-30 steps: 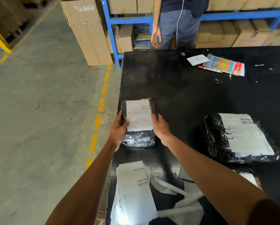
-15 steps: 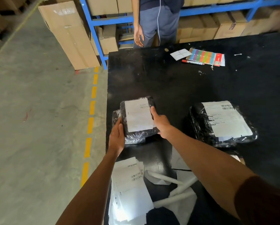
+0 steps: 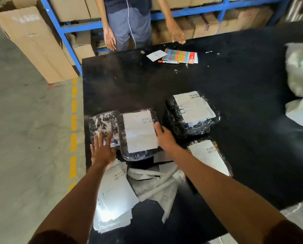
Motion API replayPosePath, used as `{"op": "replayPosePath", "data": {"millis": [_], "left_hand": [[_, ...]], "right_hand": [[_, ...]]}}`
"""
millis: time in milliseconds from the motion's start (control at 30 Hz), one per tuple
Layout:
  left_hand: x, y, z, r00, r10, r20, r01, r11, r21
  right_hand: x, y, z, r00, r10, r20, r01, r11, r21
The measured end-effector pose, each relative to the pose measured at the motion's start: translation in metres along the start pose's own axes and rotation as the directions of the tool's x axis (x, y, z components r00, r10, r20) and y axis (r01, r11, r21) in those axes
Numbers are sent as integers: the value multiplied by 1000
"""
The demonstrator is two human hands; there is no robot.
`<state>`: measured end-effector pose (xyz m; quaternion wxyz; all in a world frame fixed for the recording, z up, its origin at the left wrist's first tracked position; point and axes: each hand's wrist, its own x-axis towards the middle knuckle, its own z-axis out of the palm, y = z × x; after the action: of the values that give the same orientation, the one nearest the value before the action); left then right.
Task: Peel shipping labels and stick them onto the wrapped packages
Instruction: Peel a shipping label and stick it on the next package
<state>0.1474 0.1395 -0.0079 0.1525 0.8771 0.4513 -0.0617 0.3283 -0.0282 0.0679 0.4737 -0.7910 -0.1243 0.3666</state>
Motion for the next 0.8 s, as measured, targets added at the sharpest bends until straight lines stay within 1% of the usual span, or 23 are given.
{"op": "replayPosePath", "data": {"millis": [67, 133, 200, 267, 367, 400, 467, 533, 667, 733, 800], "left_hand": [[-10, 11, 3, 1000, -26, -13, 26, 999, -20], [-23, 24, 8, 999, -17, -30, 17, 1000, -16], [-29, 29, 10, 1000, -8, -22, 7, 1000, -6], [-32, 32, 8, 1000, -1, 8, 1, 1000, 21], [-33, 39, 1, 999, -33, 43, 30, 997, 77], [-33, 43, -2, 998, -48, 43, 45, 997, 69], [-36, 53, -2, 997, -70, 24, 70, 997, -24], [-37, 57, 3, 997, -76, 17, 78, 990, -117], [-32, 44, 15, 999, -7, 50, 12, 996, -87], [-34, 46, 14, 998, 1, 57, 5, 995, -100], [-40, 54, 14, 999, 13, 36, -8, 992, -126]], "right_hand": [[-12, 14, -13, 992, 81, 99, -90, 991, 95], [-22, 33, -30, 977, 126, 173, -158, 970, 184], [-32, 46, -45, 961, 188, 201, -233, 945, 230], [-42, 60, -65, 945, 239, 221, -289, 928, 233], [-63, 78, -96, 939, 263, 222, -313, 922, 230], [-68, 84, -106, 939, 267, 219, -316, 919, 236], [-81, 94, -127, 941, 274, 197, -320, 910, 264], [-86, 103, -147, 952, 270, 144, -301, 907, 295], [-81, 116, -186, 958, 281, -64, -261, 939, 222], [-75, 118, -198, 955, 277, -107, -251, 946, 208], [-73, 113, -202, 955, 275, -114, -247, 946, 210]]}}
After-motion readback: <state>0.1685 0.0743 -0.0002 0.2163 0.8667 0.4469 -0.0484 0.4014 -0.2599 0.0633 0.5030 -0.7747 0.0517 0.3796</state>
